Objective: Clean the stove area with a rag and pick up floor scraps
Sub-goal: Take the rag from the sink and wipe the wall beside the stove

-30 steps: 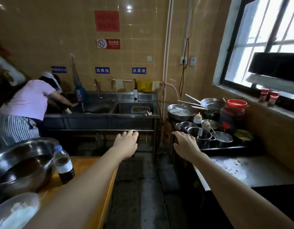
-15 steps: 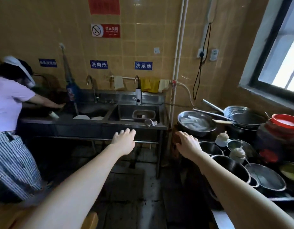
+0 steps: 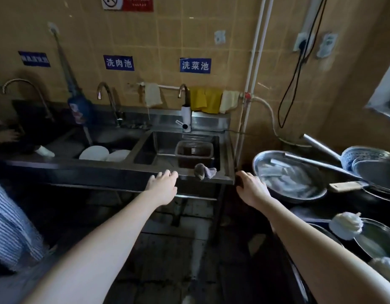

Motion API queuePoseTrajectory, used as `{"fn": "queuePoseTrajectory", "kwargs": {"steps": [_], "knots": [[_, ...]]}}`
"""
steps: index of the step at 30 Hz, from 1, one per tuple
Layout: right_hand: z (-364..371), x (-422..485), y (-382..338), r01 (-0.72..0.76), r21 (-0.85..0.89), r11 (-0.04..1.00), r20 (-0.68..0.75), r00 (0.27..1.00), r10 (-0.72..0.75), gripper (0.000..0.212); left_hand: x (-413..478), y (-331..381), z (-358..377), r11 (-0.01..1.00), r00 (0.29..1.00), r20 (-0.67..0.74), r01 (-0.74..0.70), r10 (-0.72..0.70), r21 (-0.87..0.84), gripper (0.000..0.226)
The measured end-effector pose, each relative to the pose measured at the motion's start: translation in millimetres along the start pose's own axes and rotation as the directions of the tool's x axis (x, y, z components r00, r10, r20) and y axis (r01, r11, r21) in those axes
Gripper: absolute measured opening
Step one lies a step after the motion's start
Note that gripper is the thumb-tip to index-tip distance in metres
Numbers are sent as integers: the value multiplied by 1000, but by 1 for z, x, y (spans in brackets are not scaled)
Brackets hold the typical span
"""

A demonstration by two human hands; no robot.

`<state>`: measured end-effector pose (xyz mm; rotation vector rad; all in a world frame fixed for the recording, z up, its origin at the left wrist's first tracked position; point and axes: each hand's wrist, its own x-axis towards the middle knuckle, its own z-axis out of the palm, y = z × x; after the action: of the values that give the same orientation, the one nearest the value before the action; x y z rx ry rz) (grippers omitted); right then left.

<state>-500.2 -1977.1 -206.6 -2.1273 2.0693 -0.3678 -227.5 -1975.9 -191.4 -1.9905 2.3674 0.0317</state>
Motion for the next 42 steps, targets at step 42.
{"fn": "queuePoseTrajectory", "kwargs": {"steps": [42], "knots": [[121, 235, -3, -109, 67, 992, 121, 988, 101, 43, 307, -22, 74, 988, 971, 197, -122, 139, -94, 31]]}}
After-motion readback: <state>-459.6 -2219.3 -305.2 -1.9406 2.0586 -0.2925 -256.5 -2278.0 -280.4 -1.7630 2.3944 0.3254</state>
